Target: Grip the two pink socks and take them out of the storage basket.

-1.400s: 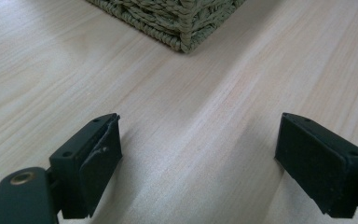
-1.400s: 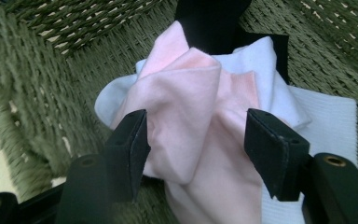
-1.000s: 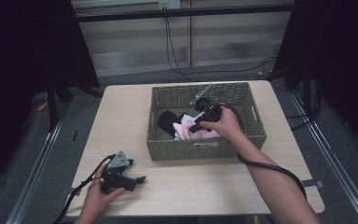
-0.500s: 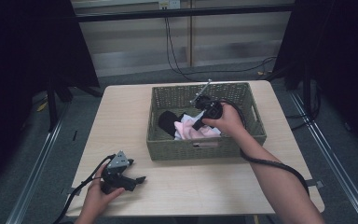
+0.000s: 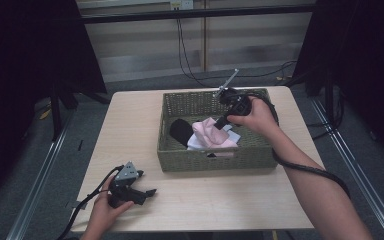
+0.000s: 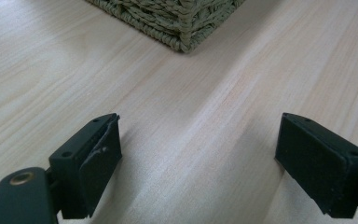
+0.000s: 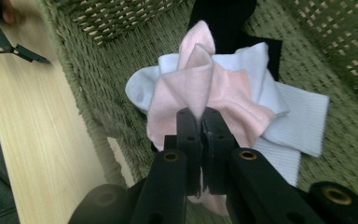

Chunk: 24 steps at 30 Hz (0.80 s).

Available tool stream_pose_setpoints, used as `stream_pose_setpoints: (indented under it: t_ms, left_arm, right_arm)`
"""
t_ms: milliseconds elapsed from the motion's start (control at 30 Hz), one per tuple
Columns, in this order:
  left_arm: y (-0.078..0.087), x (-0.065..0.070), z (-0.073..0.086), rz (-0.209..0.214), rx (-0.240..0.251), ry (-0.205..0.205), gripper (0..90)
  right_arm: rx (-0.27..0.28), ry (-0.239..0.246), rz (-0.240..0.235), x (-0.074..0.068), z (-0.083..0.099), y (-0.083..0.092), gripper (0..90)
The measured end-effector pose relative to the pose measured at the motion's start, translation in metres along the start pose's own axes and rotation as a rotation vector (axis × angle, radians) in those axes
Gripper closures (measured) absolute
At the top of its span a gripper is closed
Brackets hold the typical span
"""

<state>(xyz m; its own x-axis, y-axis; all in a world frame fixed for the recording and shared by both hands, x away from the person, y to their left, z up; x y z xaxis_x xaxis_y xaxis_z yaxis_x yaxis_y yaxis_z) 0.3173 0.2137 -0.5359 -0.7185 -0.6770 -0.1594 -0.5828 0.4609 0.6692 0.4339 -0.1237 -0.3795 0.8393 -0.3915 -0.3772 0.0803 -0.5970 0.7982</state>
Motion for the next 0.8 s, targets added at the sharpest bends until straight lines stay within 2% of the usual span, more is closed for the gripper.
stream_pose_setpoints:
  t_ms: [233,433,567,800]
  left_arm:
    - [0.000,0.000,0.000,0.003,-0.004,0.000,13.6]
    - [0.000,0.000,0.000,0.001,-0.003,-0.001,13.6]
    - [0.000,0.000,0.000,0.002,-0.003,-0.001,13.6]
    - [0.000,0.000,0.000,0.001,-0.001,0.000,13.6]
  right_arm:
    - [0.025,0.019,0.010,-0.010,-0.003,0.032,86.9]
    - [0.036,0.022,0.015,-0.015,-0.004,0.047,87.0]
    - [0.041,0.009,0.021,-0.013,-0.003,0.049,87.0]
    - [0.049,-0.010,0.008,-0.005,0.000,0.039,86.9]
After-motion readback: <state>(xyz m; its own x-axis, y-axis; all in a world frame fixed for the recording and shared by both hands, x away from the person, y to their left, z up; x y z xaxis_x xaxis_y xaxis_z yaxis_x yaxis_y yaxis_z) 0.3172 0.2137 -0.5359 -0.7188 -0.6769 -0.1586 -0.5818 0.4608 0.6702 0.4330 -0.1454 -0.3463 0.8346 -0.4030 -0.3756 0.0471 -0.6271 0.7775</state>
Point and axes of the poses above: each handheld gripper's, and its own axes: y roughly backward along the jaws, z roughly out of its underside, x roughly to its right, the point moved 4 cm from there along -y, roughly forward along the jaws, and after that the axes turned 15 degrees about -z, right-handed, at the moved point
